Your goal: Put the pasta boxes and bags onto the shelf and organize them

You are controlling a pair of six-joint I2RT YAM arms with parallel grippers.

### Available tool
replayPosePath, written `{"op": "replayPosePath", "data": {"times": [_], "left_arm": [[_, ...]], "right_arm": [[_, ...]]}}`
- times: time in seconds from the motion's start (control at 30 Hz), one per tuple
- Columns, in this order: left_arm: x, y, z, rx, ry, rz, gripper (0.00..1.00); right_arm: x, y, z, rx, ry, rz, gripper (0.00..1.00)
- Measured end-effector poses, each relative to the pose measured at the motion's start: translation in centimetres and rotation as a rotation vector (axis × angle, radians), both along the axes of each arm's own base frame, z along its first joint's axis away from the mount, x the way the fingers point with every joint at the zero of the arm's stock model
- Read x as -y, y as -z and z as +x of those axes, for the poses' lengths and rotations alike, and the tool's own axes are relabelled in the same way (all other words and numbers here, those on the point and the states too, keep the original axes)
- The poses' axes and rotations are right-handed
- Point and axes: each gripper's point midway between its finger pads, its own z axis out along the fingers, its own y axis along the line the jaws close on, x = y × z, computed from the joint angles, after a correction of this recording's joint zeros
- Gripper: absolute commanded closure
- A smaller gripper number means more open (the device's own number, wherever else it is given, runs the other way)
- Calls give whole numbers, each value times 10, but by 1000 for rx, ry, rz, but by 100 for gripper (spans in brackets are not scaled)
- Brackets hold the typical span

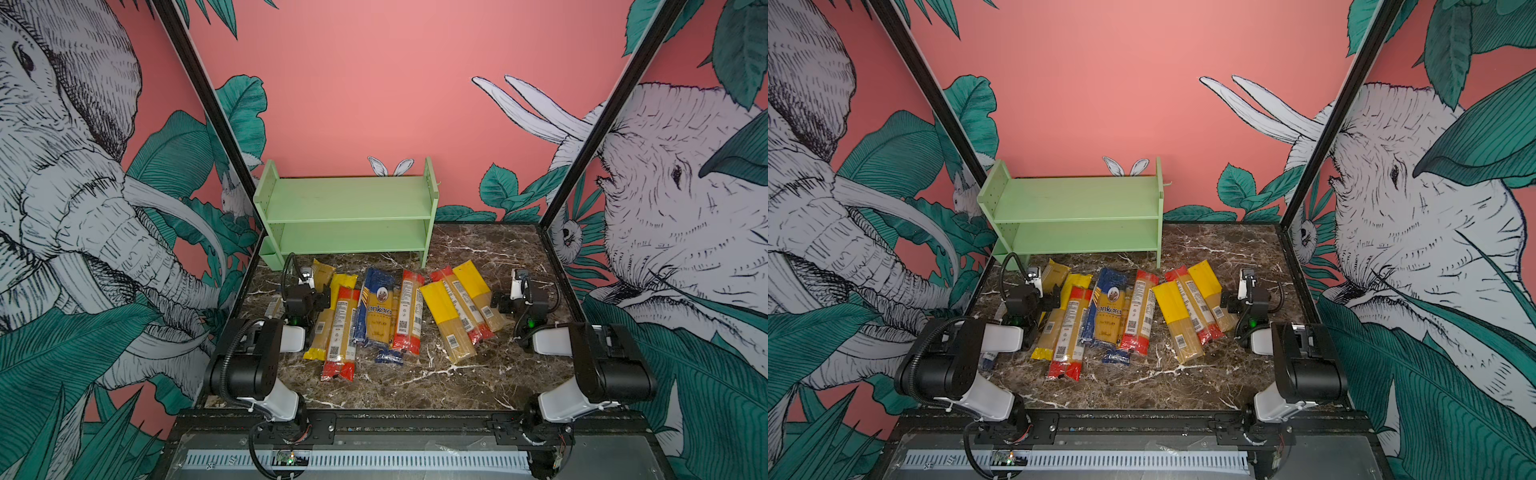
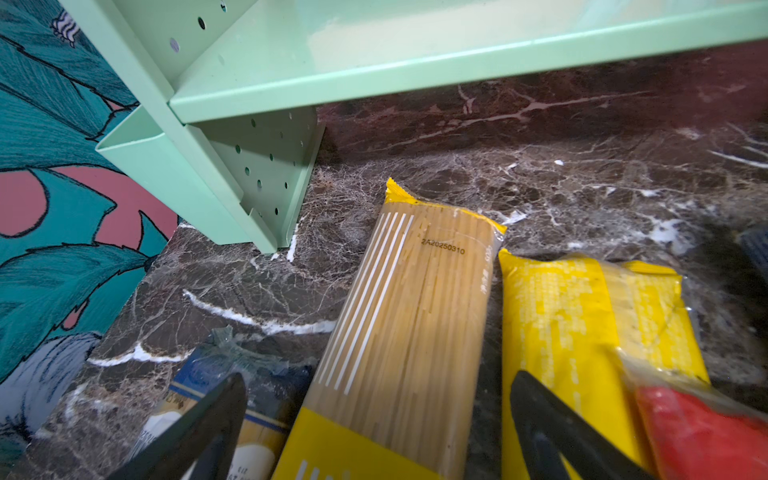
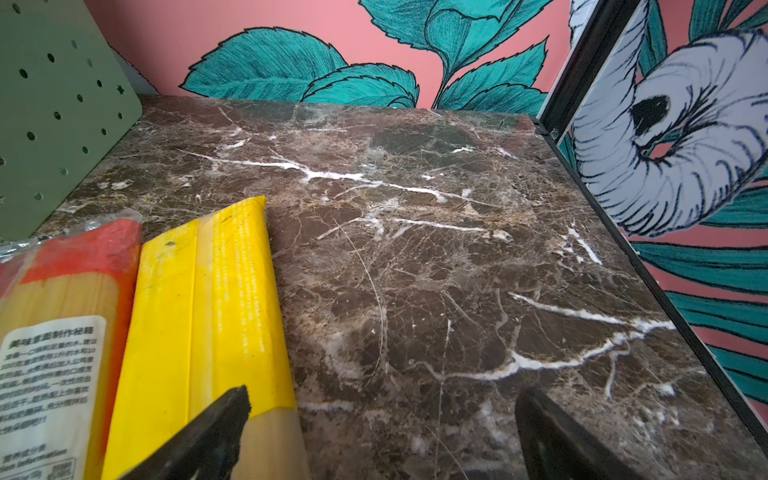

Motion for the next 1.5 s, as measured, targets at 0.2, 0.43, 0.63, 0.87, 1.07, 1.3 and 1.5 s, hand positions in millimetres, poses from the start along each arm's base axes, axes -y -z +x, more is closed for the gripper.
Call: {"op": "replayPosePath", "data": {"times": [0.2,0.43,0.63,0.87,1.07,1.3,1.5], "left_arm": [[0,0,0,0,-1,0,0],[0,0,0,0,0,0,1],[0,0,0,0,0,0,1],[-4,-1,1,-25,-23,14,5],[-10,-52,9,22,-81,10,6],[15,-83,-3,6,-50,-84,5],[72,-88,-33,-91,72,-185,4]], "right_arm": [[0,0,0,0,0,0,1],[-1,0,0,0,1,-4,1],[-3,0,0,-1,32,-44,1],[15,-23,12,-66,211,-124,1],[19,-62,8,-78,421,-189,1],[1,-76,-14,-140,475,-276,1],[-1,-90,-15,-217,474,-279,1]]}}
